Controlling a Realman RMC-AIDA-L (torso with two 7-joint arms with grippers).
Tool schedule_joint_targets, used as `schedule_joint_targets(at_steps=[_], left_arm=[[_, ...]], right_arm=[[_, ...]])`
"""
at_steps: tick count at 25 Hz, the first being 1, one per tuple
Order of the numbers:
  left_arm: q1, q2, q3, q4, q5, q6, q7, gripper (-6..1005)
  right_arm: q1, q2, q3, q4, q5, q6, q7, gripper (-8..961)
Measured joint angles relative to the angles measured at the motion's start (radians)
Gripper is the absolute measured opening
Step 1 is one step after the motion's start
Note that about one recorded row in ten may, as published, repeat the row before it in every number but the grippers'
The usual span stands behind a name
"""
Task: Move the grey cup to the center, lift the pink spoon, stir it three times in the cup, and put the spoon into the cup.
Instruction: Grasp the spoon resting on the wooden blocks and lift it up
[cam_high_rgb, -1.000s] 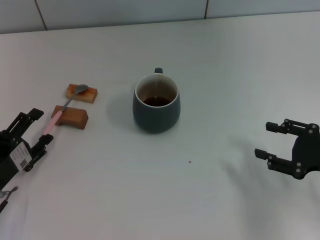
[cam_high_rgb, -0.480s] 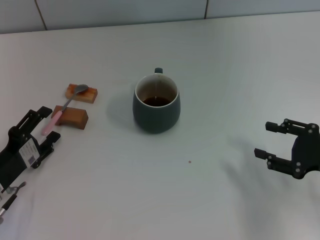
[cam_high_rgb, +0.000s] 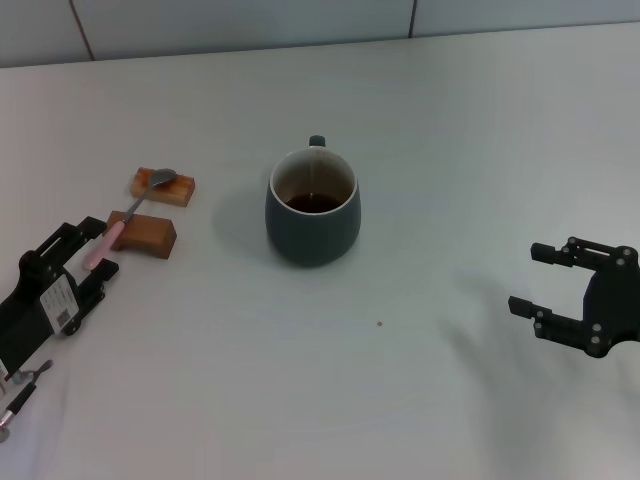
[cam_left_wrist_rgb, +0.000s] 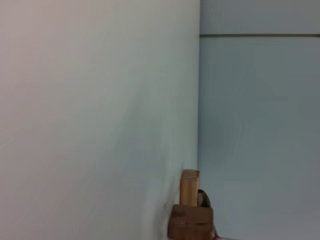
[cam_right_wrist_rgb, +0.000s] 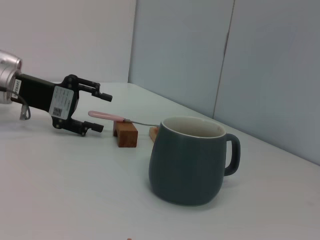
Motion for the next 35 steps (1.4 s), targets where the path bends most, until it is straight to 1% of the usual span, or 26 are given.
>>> schedule_joint_targets(at_steps=[10,21,27,35], left_arm=[[-0.005,0.000,0.000,0.000,0.001,-0.020,-0.003,608],[-0.017,0.000,0.000,0.000,0.001,-0.016,-0.008,527],[-0.017,0.000,0.000,0.000,0.002,-0.023,-0.009,433],[-0.019,-0.002,0.000,-0.003,0.003,-0.024,-0.009,414]], right_arm=[[0.006,0.000,0.000,0.001,0.000,0.000,0.000,681],[0.018,0.000,0.000,0.018,0.001,0.010,0.000,680],[0.019,0.000,0.000,0.018,0.002,0.013,0.000,681],[0.020,0.000,0.000,0.019,0.002,0.014,0.000,680]])
